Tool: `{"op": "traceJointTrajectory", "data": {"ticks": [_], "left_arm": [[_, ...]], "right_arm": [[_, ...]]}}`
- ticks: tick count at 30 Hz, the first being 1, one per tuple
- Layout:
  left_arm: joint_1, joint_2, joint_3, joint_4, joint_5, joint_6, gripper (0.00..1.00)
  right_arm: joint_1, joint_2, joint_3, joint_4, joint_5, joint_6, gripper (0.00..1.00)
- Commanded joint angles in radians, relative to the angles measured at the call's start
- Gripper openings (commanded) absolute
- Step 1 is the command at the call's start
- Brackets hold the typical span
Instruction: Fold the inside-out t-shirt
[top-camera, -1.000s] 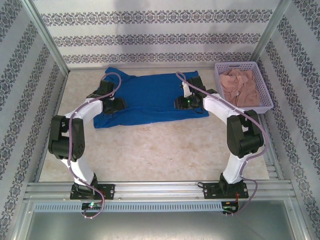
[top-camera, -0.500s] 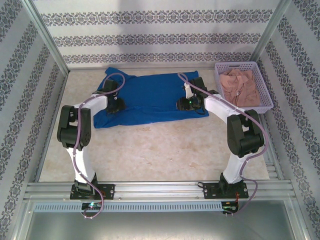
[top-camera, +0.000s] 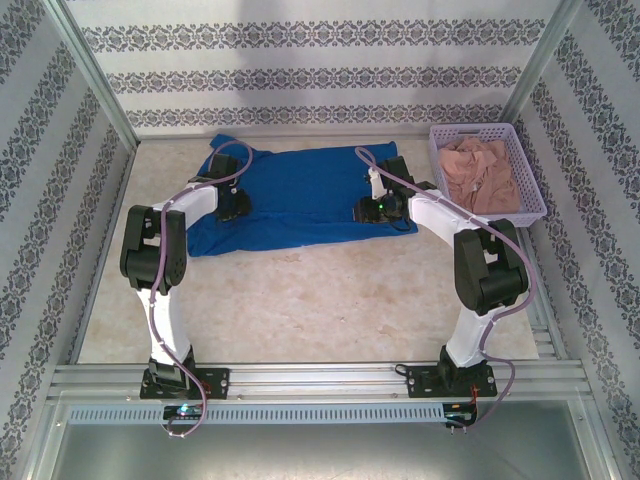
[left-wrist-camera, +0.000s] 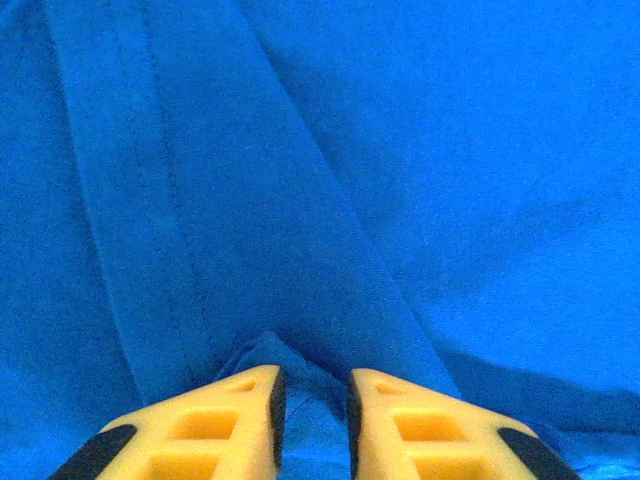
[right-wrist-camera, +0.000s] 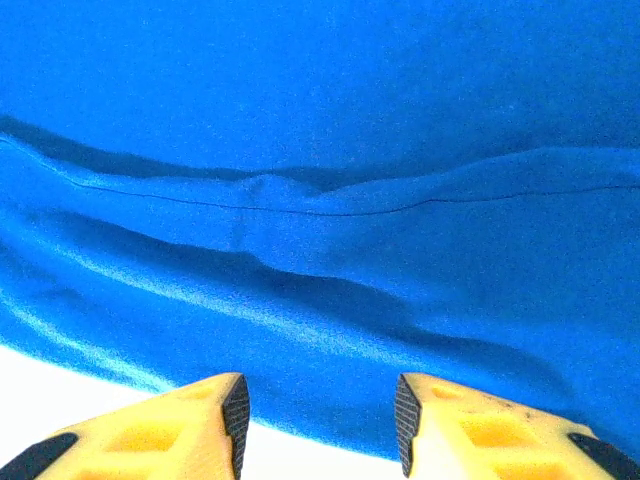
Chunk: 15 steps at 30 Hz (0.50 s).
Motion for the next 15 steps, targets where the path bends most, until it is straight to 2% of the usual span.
{"op": "traceJointTrajectory", "data": {"ticks": [1, 7, 12, 15], "left_arm": [[0.004, -0.049, -0.017, -0.009, -0.035, 0.01, 0.34], [0.005, -0.026, -0.008, -0.024, -0.06, 0.02, 0.49], [0.005, 0.021, 0.017, -0.034, -0.046, 0.028, 0.51], [0.005, 0.042, 0.028, -0.037, -0.041, 0.032, 0.46]], "right_arm": [[-0.009, -0.003, -0.01, 0.0, -0.005, 0.007, 0.45], [-0.008, 0.004, -0.01, 0.002, -0.014, 0.011, 0.45], [-0.008, 0.002, -0.012, 0.002, -0.013, 0.011, 0.45], [-0.008, 0.002, -0.013, 0.001, -0.014, 0.012, 0.45]]}}
